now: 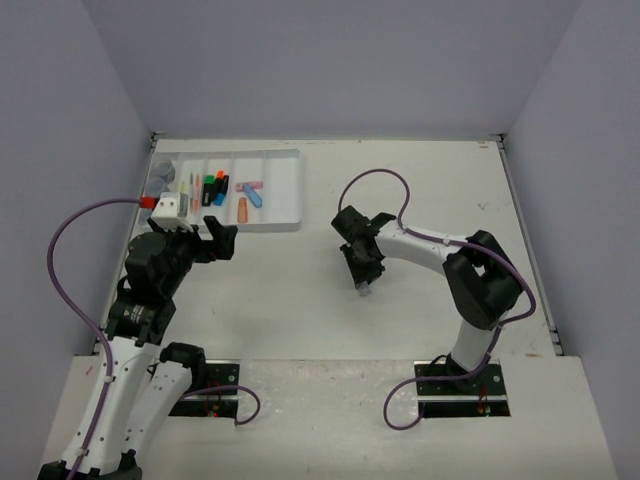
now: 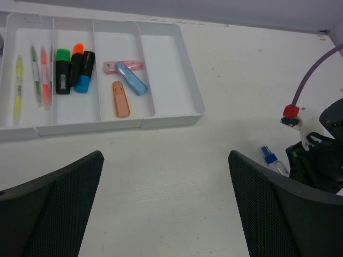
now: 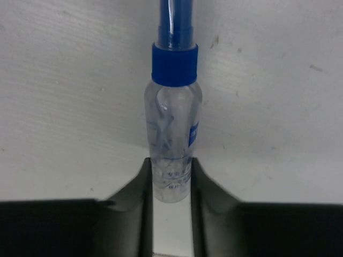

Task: Sort the stationery into containers
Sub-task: Pick up the stationery from the center of the board.

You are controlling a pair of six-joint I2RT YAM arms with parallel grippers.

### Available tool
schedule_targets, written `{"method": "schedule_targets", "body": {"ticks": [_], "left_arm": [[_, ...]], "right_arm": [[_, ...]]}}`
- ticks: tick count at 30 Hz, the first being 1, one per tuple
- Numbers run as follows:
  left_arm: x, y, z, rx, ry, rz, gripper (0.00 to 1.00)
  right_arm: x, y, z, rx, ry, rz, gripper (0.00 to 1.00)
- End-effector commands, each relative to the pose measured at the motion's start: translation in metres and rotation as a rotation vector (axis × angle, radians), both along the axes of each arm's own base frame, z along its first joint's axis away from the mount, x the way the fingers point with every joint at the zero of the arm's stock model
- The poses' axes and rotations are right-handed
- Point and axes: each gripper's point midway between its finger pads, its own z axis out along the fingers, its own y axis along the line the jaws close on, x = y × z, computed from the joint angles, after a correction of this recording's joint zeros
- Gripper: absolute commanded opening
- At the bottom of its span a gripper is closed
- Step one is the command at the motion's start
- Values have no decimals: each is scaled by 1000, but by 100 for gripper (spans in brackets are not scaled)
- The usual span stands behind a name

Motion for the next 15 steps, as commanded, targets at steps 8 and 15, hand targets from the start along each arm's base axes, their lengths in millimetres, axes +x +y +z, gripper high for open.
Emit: {"method": "schedule_targets", "body": {"ticks": [8,15], "left_arm": [[0,-2,6,15,-39,-26,100],[0,-3,5,10,-40,-25,100]], "right_arm": [[79,72,112,287,-288,24,0],[169,125,168,473,-375,-65,0]]}}
